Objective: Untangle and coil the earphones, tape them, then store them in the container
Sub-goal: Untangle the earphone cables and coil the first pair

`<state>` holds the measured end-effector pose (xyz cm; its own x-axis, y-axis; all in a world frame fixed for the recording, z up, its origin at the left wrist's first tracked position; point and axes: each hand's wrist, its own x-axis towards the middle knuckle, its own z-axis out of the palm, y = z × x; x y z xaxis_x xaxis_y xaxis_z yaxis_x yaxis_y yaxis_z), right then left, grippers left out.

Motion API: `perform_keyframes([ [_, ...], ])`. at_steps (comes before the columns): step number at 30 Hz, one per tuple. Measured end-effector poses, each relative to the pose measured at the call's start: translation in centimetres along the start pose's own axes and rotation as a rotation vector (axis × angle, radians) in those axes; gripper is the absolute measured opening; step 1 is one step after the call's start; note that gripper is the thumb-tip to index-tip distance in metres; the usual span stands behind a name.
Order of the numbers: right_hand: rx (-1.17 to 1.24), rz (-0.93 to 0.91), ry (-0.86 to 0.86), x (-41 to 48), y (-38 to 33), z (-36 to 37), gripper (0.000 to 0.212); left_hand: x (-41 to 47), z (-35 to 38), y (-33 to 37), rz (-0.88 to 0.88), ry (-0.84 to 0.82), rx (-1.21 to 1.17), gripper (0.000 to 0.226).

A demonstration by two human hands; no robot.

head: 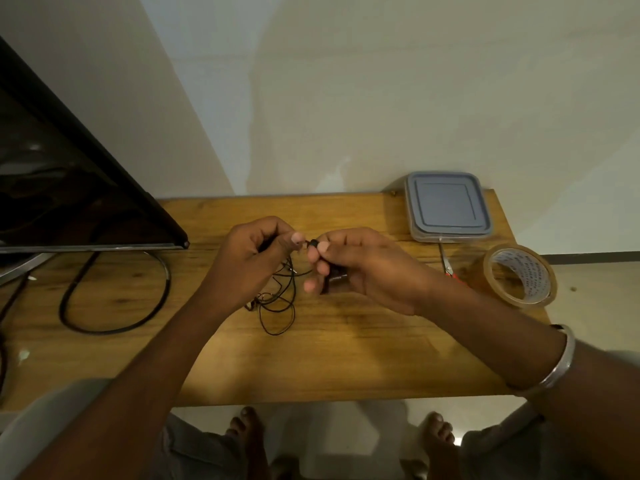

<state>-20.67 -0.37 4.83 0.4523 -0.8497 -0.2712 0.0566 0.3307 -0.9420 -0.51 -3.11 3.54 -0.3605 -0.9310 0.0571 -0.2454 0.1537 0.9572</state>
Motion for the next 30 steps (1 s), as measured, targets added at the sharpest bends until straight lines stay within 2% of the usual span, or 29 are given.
perform_keyframes([
  [2, 0.439, 0.082, -0.138, -0.2, -1.0, -0.1, 0.021, 0.0, -0.2, 0.0, -0.014, 0.043, -0.024, 0.02],
  [4, 0.649, 0.035, -0.211, -0.2, -1.4, -0.4, 0.018, 0.0, -0.2, -0.3, -0.045, 0.054, -0.013, 0.02],
  [8, 0.776, -0.066, -0.191, -0.5, -2.5, -1.4, 0.016, 0.0, 0.1, -1.5, -0.158, 0.053, -0.008, 0.013],
  [11, 0.834, -0.115, -0.141, -0.5, -2.9, -2.3, 0.018, -0.1, 0.4, -1.6, -0.192, -0.038, -0.011, 0.012],
  [20, 0.864, -0.186, 0.062, -0.2, -3.1, -2.8, 0.018, -0.4, 0.6, -1.2, -0.215, -0.159, -0.052, 0.019],
  [26, 0.783, -0.234, 0.204, -0.2, -3.2, -3.3, 0.021, -0.5, 0.9, -0.3, -0.191, -0.22, -0.062, 0.009],
  [28, 0.64, -0.269, 0.254, -0.1, -2.8, -3.4, 0.021, -0.6, 1.0, -0.1, -0.162, -0.238, -0.058, 0.01],
  [30, 0.3, -0.34, 0.337, 0.0, -2.2, -3.3, 0.022, -0.7, 1.1, 0.2, -0.138, -0.223, -0.044, 0.012],
])
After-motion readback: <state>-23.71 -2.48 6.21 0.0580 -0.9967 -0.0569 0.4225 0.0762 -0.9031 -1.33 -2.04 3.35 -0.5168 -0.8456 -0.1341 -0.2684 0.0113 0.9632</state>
